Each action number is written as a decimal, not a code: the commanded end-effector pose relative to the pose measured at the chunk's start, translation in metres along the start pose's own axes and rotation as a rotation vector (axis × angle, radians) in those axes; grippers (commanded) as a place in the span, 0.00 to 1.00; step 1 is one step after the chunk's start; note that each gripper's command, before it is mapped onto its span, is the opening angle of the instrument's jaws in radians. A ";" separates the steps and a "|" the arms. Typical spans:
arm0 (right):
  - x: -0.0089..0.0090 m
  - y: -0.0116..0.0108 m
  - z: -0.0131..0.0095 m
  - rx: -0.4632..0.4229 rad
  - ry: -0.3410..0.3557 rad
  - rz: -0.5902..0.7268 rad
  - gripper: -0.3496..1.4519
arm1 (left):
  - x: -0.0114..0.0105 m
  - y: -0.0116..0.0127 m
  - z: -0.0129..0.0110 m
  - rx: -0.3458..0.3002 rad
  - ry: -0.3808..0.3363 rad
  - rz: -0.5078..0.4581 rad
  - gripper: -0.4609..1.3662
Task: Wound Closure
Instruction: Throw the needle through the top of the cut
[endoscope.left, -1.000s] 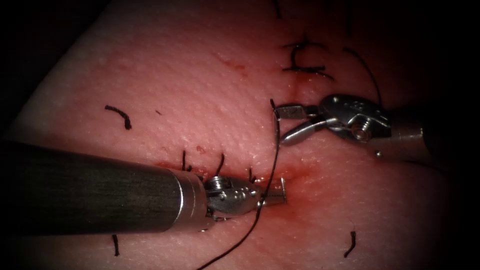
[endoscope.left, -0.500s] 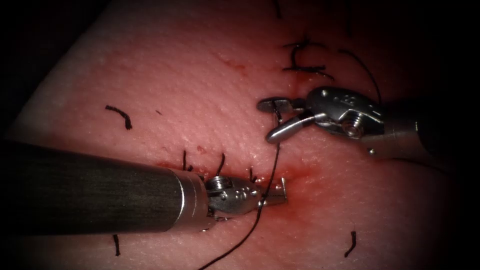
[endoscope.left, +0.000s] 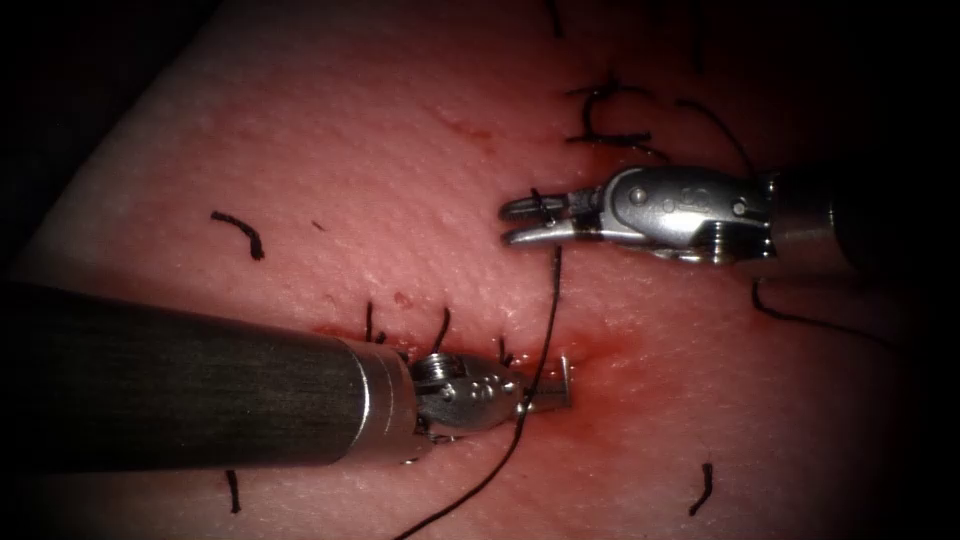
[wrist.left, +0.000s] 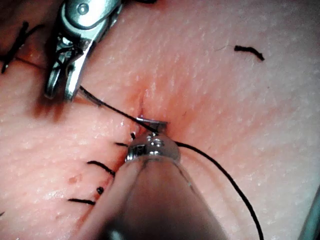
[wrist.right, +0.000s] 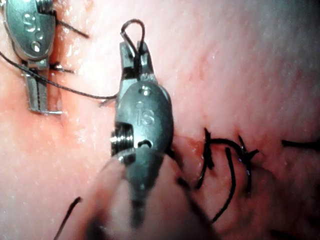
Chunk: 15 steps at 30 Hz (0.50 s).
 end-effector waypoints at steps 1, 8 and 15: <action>0.0003 0.0003 -0.0001 -0.016 0.002 0.007 0.00 | 0.0000 0.0000 0.0000 -0.011 0.000 0.001 0.06; 0.0001 0.0005 0.0002 0.000 -0.010 0.254 0.00 | 0.0001 0.0000 0.0000 -0.010 0.000 0.000 0.06; -0.0023 -0.0002 0.0008 0.092 -0.039 0.582 0.00 | 0.0001 -0.0001 0.0000 -0.011 0.000 0.001 0.07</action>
